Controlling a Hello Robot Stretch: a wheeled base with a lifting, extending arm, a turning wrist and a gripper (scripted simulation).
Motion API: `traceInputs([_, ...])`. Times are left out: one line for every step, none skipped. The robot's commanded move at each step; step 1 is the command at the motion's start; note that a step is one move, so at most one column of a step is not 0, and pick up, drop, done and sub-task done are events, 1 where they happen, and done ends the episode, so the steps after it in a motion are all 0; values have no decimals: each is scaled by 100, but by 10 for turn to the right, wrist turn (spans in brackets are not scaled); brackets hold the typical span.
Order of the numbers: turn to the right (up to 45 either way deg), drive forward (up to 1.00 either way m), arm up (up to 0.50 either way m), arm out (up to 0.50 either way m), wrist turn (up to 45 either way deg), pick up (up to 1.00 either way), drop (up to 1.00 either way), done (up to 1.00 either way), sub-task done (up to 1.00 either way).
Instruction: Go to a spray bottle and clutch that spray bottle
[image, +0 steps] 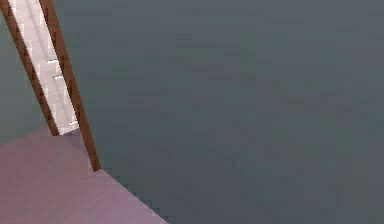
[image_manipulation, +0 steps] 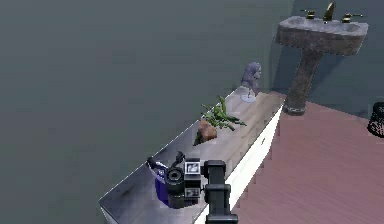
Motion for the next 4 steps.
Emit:
traceInputs([0, 0, -30, 0, 0, 0, 0, 0, 0])
traceInputs([0, 0, 0, 0, 0, 100, 0, 0, 0])
traceInputs([0, 0, 10, 0, 0, 0, 0, 0, 0])
traceInputs([0, 0, 0, 0, 0, 0, 0, 100, 0])
